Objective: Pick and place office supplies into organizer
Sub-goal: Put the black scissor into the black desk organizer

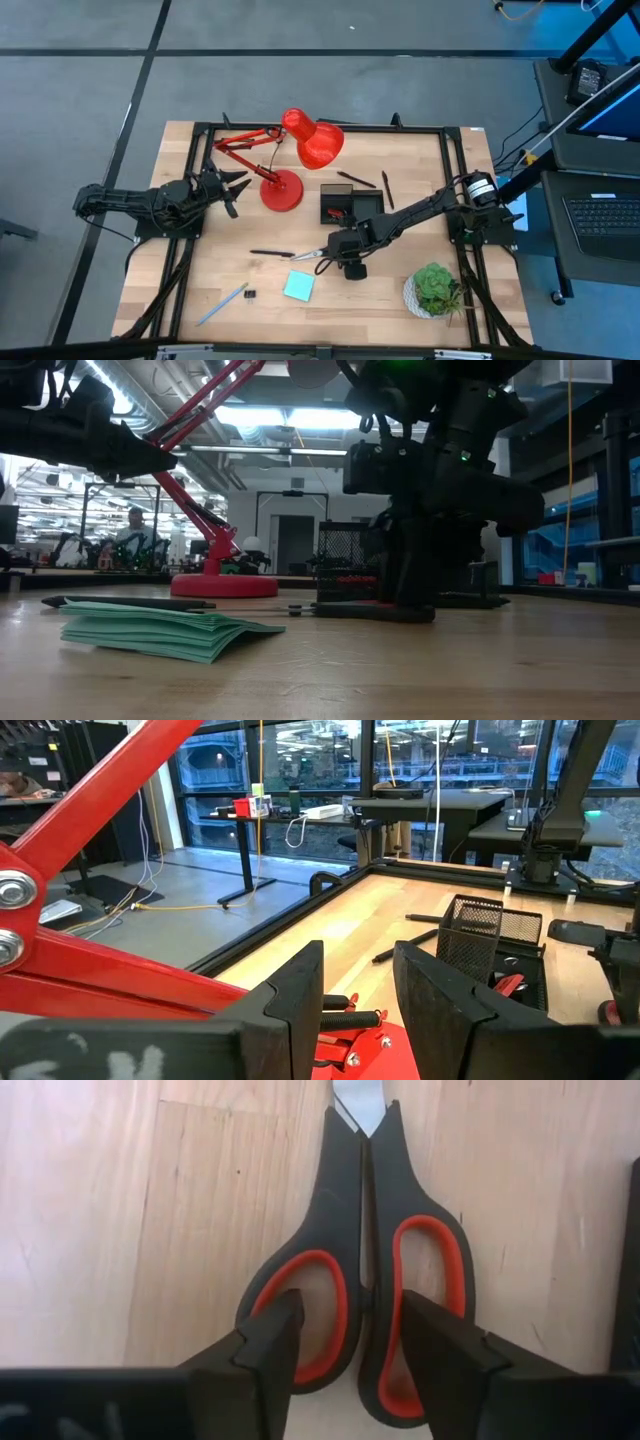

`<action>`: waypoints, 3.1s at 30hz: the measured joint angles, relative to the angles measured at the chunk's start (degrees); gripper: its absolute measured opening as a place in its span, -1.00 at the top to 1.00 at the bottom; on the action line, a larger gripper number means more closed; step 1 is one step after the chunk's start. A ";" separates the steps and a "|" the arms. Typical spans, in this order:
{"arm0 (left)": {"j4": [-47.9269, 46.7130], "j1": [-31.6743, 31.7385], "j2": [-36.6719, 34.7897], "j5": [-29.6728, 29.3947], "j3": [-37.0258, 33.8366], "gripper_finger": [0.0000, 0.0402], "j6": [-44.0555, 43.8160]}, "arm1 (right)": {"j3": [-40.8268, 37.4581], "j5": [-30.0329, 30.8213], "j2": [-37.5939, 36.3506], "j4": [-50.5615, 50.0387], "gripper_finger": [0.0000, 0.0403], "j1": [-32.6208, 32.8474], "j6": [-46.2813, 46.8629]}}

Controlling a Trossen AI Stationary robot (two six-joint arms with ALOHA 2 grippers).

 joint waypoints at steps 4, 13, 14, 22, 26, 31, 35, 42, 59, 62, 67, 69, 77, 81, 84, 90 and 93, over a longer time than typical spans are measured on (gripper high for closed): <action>0.00 0.01 0.00 0.02 0.00 0.41 0.00 | -0.02 0.09 0.00 0.11 0.27 0.00 -0.02; -0.02 -0.01 0.00 0.02 0.00 0.41 -0.02 | -0.07 0.02 0.00 0.20 0.43 -0.04 -0.19; -0.01 0.00 0.00 0.00 0.00 0.41 -0.01 | -0.07 0.02 0.00 0.22 0.45 -0.04 -0.32; -0.01 0.00 0.00 0.00 0.00 0.41 -0.01 | -0.07 0.02 0.00 0.11 0.62 -0.04 -1.69; 0.00 -0.01 0.00 0.00 0.00 0.41 0.00 | -0.07 0.01 0.00 0.09 0.61 -0.04 -1.85; -0.01 0.01 0.00 0.00 0.00 0.41 -0.02 | 0.83 -0.07 0.03 -0.81 0.61 -0.02 -3.61; -0.02 0.01 0.00 0.00 0.00 0.41 -0.02 | 3.63 0.49 0.27 -3.77 0.61 0.35 -5.46; 0.00 -0.01 0.00 0.00 0.00 0.41 -0.02 | 7.76 5.80 0.61 -10.93 0.61 0.22 -7.45; 0.00 0.01 -0.02 0.00 0.00 0.41 -0.02 | 9.15 9.29 0.48 -14.97 0.61 0.76 -7.45; 0.00 -0.01 -0.02 0.00 0.00 0.41 -0.02 | 10.82 9.33 0.39 -17.44 0.61 0.82 -7.42; 0.00 0.00 -0.02 0.00 0.00 0.41 -0.01 | 14.40 14.02 0.33 -22.27 0.61 1.68 -8.44; 0.00 -0.01 -0.02 0.00 0.00 0.41 -0.02 | 15.60 16.22 0.33 -24.97 0.61 2.03 -9.03; 0.00 -0.01 -0.02 0.00 0.00 0.41 -0.02 | 21.22 21.78 0.28 -35.68 0.61 2.19 -8.99; 0.00 0.01 -0.02 0.00 0.00 0.41 -0.02 | 24.15 27.31 0.28 -42.27 0.60 2.19 -8.69; 0.00 0.01 -0.02 0.00 0.00 0.41 -0.02 | 27.05 29.48 0.28 -46.97 0.60 2.16 -7.13; -0.01 -0.01 -0.02 0.00 0.00 0.41 -0.02 | 33.26 34.09 0.26 -56.06 0.60 2.43 -4.26; 0.00 -0.01 -0.02 0.00 0.00 0.41 -0.02 | 35.61 39.83 0.26 -60.03 0.60 2.64 -4.22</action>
